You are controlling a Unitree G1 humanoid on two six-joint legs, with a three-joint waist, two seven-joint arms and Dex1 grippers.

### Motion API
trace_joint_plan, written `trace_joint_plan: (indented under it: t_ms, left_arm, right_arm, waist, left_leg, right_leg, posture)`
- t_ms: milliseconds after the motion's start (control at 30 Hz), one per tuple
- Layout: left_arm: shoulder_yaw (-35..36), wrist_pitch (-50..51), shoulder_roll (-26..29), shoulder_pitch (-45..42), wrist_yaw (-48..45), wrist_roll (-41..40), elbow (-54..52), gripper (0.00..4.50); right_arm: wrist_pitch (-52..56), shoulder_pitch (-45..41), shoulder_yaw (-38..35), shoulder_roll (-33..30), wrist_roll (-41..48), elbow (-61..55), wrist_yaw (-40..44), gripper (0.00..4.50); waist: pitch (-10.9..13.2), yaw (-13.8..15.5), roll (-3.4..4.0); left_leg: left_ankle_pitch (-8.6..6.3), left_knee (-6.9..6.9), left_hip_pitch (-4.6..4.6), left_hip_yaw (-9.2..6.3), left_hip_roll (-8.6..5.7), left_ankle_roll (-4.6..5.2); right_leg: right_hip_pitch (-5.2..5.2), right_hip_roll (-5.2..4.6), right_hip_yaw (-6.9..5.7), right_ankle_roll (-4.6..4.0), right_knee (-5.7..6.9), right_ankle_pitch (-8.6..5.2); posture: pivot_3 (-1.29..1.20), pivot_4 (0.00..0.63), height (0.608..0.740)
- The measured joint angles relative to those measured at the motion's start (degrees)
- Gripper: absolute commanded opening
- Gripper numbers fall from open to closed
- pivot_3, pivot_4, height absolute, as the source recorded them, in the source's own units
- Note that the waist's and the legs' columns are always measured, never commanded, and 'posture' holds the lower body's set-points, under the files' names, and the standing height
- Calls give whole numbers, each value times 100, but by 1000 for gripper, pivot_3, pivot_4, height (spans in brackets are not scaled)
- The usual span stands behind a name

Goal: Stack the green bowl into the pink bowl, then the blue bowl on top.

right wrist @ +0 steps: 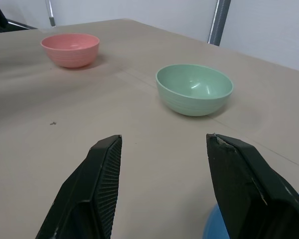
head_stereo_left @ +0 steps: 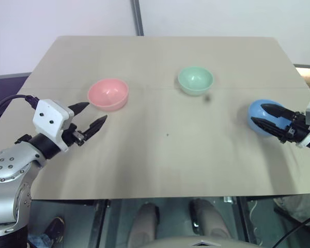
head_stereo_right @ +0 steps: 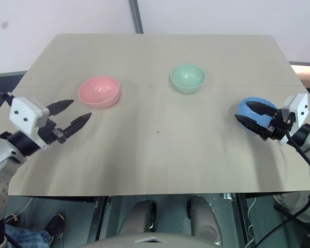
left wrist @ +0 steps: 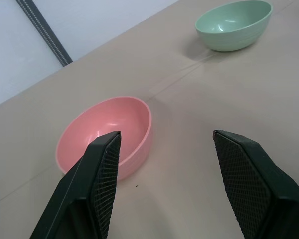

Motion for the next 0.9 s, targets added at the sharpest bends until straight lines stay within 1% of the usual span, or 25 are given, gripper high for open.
trace_joint_plan:
  t_ms: [267,900]
  left_arm:
    - [9,29,-57,30,70,-181,-164,3121]
    - [-5,-1,-25,88,104,-225,-164,3121]
  right_arm:
    - [-26,-262,7,-115,-11,228,10,2970]
    - [-1,-275,166,-112,77,111,108,2970]
  waist:
    - [0,0,0]
    - [0,0,0]
  left_leg:
    - [0,0,1,0,0,0]
    - [0,0,2,1,0,0]
  right_leg:
    - [0,1,1,0,2,0]
    - [0,0,2,0,3,0]
  posture:
    - [0,150,740]
    - [0,150,740]
